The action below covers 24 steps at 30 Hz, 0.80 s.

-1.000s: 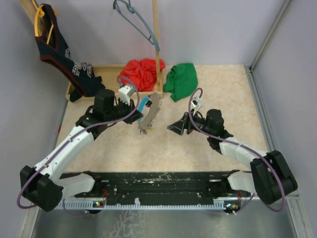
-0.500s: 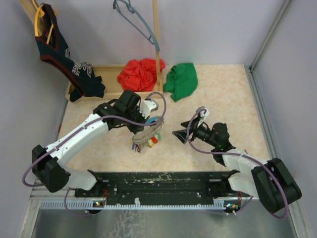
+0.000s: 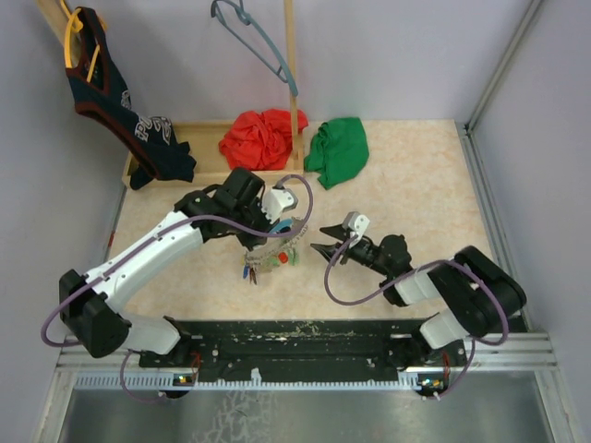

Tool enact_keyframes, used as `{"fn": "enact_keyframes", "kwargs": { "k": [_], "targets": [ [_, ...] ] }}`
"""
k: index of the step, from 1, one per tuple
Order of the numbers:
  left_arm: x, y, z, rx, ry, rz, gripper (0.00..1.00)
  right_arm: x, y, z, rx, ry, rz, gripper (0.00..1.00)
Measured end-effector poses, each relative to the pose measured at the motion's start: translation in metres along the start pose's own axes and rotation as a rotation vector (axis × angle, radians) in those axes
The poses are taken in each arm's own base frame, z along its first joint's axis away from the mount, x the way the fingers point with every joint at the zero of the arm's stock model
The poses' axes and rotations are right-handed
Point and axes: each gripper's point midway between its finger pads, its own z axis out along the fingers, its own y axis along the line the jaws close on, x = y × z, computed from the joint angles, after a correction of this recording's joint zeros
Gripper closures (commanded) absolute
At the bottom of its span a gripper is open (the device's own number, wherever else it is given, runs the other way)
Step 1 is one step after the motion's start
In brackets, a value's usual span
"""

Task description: Put the keys on the keyring

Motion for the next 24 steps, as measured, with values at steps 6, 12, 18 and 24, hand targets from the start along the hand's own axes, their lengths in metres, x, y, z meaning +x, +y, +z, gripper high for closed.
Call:
{"fn": "enact_keyframes", "kwargs": {
  "k": [6,12,18,24],
  "targets": [
    [0.015,-0.009,0.003,0.033,0.015,-0.004,1.0,0.011,0.001,0.008,-0.011,-0.025,-0.066,0.56],
    [0.022,-0.015,0.006,0.054,0.013,-0.004,1.0,0.017,0.008,0.012,-0.038,-0.027,-0.115,0.57],
    [0.02,-0.017,0.005,0.067,-0.008,-0.002,1.0,0.026,0.015,0.015,-0.064,-0.009,-0.148,0.65],
    [0.019,-0.019,0.004,0.073,-0.024,0.002,1.0,0.039,0.018,0.016,-0.062,0.025,-0.156,0.72]
  ]
}}
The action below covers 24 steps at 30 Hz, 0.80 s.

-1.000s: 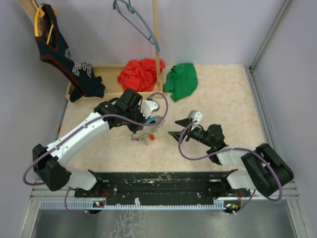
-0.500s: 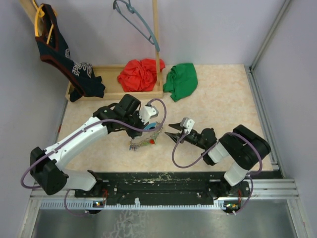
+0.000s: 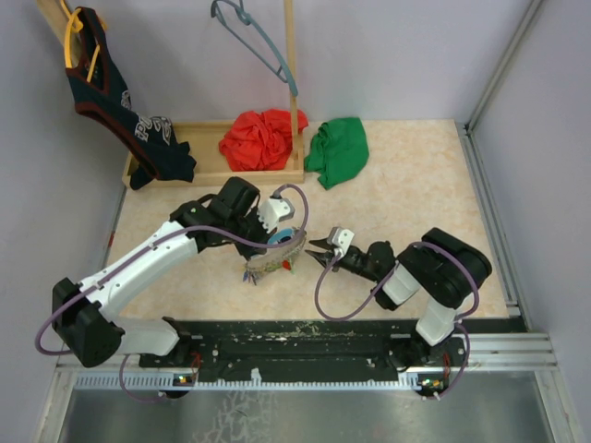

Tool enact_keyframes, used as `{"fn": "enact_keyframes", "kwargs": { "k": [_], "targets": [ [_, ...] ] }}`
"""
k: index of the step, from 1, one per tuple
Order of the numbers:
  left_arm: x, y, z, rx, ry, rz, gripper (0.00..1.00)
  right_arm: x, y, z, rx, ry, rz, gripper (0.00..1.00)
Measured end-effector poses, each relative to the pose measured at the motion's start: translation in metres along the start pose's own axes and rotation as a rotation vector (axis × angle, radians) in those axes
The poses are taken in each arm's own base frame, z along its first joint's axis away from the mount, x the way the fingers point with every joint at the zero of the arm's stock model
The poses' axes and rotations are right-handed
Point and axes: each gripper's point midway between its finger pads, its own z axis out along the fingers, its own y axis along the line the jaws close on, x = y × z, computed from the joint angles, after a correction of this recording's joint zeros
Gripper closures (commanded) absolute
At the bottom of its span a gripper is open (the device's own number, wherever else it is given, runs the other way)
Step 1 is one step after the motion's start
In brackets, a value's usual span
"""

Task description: Put the keys on the keyring

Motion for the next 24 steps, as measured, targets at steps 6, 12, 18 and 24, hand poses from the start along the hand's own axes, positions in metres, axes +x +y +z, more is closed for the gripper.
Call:
{"fn": "enact_keyframes", "kwargs": {
  "k": [6,12,18,24],
  "targets": [
    [-0.0056,-0.0018,-0.0005,0.011,-0.026,0.005,1.0,0.0057,-0.0013,0.0005,0.017,0.013,-0.003,0.76],
    [-0.0081,-0.0032,-0.0001,0.02,-0.04,0.008,1.0,0.0016,-0.0013,0.0021,0.025,-0.002,-0.009,0.77],
    [-0.0068,-0.0045,0.0007,0.027,-0.037,0.007,1.0,0.0028,-0.0051,0.0014,0.049,0.003,-0.009,0.82],
    [-0.0058,-0.0053,0.0013,0.031,-0.035,0.006,1.0,0.0033,-0.0072,0.001,0.062,0.006,-0.005,0.86]
  ]
}}
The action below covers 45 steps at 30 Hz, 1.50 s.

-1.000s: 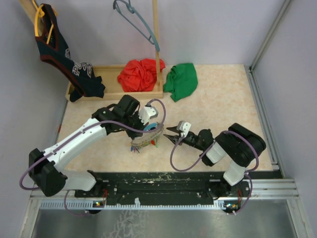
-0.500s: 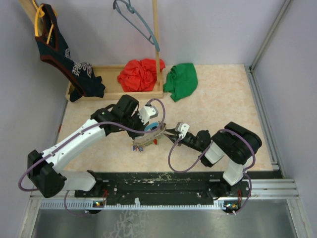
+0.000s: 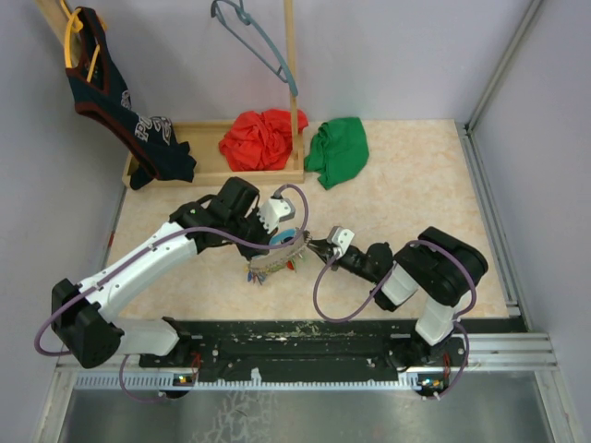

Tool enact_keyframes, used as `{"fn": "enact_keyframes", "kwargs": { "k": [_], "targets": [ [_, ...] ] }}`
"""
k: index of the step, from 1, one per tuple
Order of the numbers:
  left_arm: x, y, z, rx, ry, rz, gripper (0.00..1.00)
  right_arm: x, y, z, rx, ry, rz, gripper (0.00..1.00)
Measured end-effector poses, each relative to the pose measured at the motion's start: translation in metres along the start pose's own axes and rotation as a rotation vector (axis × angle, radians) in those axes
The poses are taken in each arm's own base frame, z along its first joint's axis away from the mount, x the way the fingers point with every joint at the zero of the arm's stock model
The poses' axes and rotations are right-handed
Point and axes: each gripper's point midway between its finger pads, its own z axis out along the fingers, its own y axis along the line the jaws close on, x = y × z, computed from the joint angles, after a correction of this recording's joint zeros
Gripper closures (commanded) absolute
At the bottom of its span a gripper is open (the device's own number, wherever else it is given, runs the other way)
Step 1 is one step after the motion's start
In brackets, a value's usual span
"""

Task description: Put the keys on the keyring

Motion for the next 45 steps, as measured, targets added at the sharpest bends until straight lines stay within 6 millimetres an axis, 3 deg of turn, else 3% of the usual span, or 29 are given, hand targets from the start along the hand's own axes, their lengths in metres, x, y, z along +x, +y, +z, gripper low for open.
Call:
{"fn": "enact_keyframes", "kwargs": {
  "k": [19,34,45],
  "targets": [
    [0.0,-0.001,0.0,0.004,-0.001,0.0,1.0,0.0,0.004,-0.008,-0.002,0.004,0.005,0.85],
    [-0.001,-0.002,0.0,0.014,-0.004,0.0,1.0,0.0,0.005,-0.008,-0.008,0.005,0.018,0.92],
    [-0.001,-0.004,0.0,0.025,-0.007,-0.001,1.0,-0.001,0.013,-0.006,-0.03,0.002,0.027,0.84]
  ]
}}
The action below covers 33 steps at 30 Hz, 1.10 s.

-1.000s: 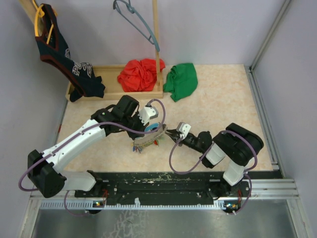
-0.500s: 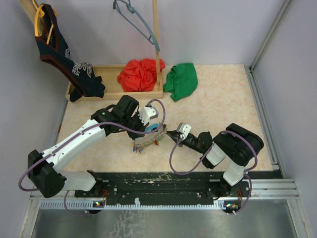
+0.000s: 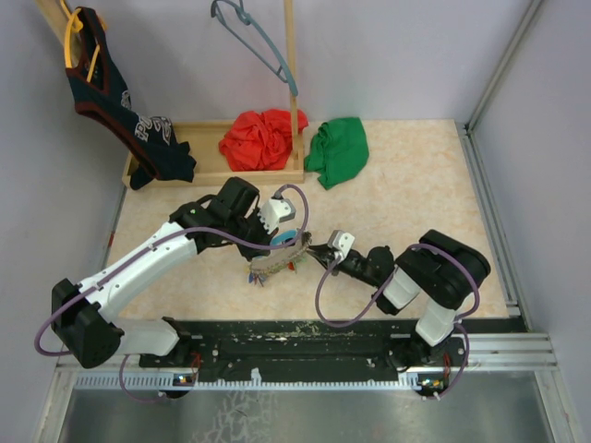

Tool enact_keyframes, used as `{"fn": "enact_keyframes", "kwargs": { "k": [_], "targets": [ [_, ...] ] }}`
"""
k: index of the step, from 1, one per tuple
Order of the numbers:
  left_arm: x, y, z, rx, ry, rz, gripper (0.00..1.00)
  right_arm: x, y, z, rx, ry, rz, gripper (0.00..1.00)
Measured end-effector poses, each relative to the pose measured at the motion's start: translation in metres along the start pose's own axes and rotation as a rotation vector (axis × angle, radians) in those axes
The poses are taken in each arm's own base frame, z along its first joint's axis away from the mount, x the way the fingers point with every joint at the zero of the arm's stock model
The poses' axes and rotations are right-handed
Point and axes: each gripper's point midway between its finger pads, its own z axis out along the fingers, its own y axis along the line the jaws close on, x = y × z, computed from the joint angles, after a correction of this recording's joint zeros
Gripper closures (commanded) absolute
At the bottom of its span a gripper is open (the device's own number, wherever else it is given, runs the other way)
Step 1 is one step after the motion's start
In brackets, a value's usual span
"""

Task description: Put the keys on the keyring

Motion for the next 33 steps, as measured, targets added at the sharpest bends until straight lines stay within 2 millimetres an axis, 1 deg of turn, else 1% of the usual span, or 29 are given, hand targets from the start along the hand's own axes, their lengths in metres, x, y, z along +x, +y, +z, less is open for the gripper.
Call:
{"fn": "enact_keyframes", "kwargs": {
  "k": [4,10,15,19,33],
  "targets": [
    [0.0,0.0,0.0,0.002,-0.001,0.0,1.0,0.0,0.001,0.0,-0.001,0.002,0.001,0.8],
    [0.0,-0.001,0.0,0.007,-0.002,0.0,1.0,0.001,-0.004,0.0,0.029,0.007,0.001,0.8],
    [0.0,-0.001,0.0,0.008,-0.002,0.0,1.0,0.002,-0.01,0.0,0.063,0.013,0.001,0.82],
    [0.0,-0.002,0.0,0.011,-0.003,0.0,1.0,0.003,-0.011,-0.001,0.07,0.014,0.004,0.81],
    [0.0,-0.002,0.0,0.012,-0.003,-0.005,1.0,0.0,0.004,0.003,0.034,0.007,0.007,0.78]
  ]
}}
